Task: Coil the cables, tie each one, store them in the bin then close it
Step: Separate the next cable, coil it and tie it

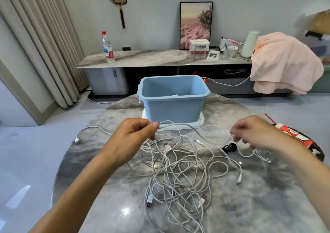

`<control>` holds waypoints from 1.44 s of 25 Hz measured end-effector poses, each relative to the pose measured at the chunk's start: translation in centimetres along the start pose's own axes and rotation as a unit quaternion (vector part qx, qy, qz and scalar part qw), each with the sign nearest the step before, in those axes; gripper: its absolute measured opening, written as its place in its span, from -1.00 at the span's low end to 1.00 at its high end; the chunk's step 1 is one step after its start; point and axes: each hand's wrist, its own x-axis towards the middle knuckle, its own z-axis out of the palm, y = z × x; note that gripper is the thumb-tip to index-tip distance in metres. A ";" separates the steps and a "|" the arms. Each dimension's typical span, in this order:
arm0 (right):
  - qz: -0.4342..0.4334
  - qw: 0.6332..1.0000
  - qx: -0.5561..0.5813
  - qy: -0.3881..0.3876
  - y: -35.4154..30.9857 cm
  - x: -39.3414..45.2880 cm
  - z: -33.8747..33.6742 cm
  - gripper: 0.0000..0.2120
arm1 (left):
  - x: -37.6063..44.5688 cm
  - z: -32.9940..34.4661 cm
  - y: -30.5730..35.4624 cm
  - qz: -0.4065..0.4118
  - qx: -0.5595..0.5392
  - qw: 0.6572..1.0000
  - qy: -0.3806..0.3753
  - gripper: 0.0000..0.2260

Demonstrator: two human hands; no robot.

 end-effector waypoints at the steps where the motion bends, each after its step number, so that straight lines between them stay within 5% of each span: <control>1: -0.022 0.996 -0.083 -0.005 -1.0 -0.6 0.9 -0.78 | -0.1 0.4 0.1 0.014 0.013 1.000 -0.012 -0.64; 3: -0.152 0.988 0.035 -0.006 -4.3 -2.7 1.7 -0.61 | -0.4 1.7 0.4 0.053 0.020 0.998 -0.034 -0.71; 5: -0.206 0.935 0.241 -0.157 -7.6 -4.8 2.8 -0.61 | -0.5 2.8 0.6 0.078 0.015 0.996 -0.037 -0.76; 7: -0.238 0.916 0.230 -0.228 -8.9 -5.9 4.4 -0.77 | -0.6 3.2 0.8 0.085 -0.004 0.996 -0.022 -0.77; 11: -0.242 0.932 0.245 -0.116 -8.3 -4.6 3.1 -0.77 | -0.5 2.2 0.8 -0.028 -0.093 0.995 -0.010 -0.62; 16: -0.151 0.867 0.461 0.113 -5.2 -1.9 -1.4 -0.71 | -0.2 1.3 1.0 -0.061 -0.194 0.978 -0.045 -0.61; 19: -0.125 0.878 0.415 0.204 -3.5 -0.7 -0.8 -0.71 | -0.5 2.0 1.6 -0.066 -0.302 0.941 -0.139 -0.70; 21: -0.149 0.923 0.246 0.254 -3.0 -0.5 0.8 -0.73 | -0.7 2.4 2.5 -0.026 -0.468 0.860 -0.200 -0.83; 23: -0.191 0.965 0.020 0.178 -3.2 -1.2 4.2 -0.77 | -0.5 2.3 2.7 0.014 -0.583 0.801 -0.138 -0.89; 24: -0.206 0.972 -0.072 0.091 -3.8 -2.1 6.0 -0.77 | -0.1 2.0 2.4 0.013 -0.598 0.799 -0.067 -0.87; 26: -0.259 0.948 -0.178 -0.049 -6.2 -5.0 9.2 -0.83 | 0.7 0.9 1.2 0.004 -0.548 0.834 0.071 -0.83; 29: -0.351 0.914 -0.164 -0.123 -11.0 -9.5 9.8 -0.92 | 1.5 -0.6 -0.7 0.018 -0.400 0.902 0.161 -0.76; 31: -0.391 0.896 -0.147 -0.149 -13.2 -11.5 8.0 -0.93 | 1.1 -0.4 -1.7 0.112 -0.171 0.967 0.151 -0.80; 33: -0.443 0.876 -0.150 -0.122 -13.7 -11.9 5.8 -0.83 | 0.5 0.0 -2.1 0.190 0.068 0.975 0.089 -0.83; 36: -0.446 0.886 -0.127 0.009 -12.1 -9.3 1.7 -0.81 | -0.2 -0.1 -0.6 0.142 -0.018 0.990 -0.009 -0.76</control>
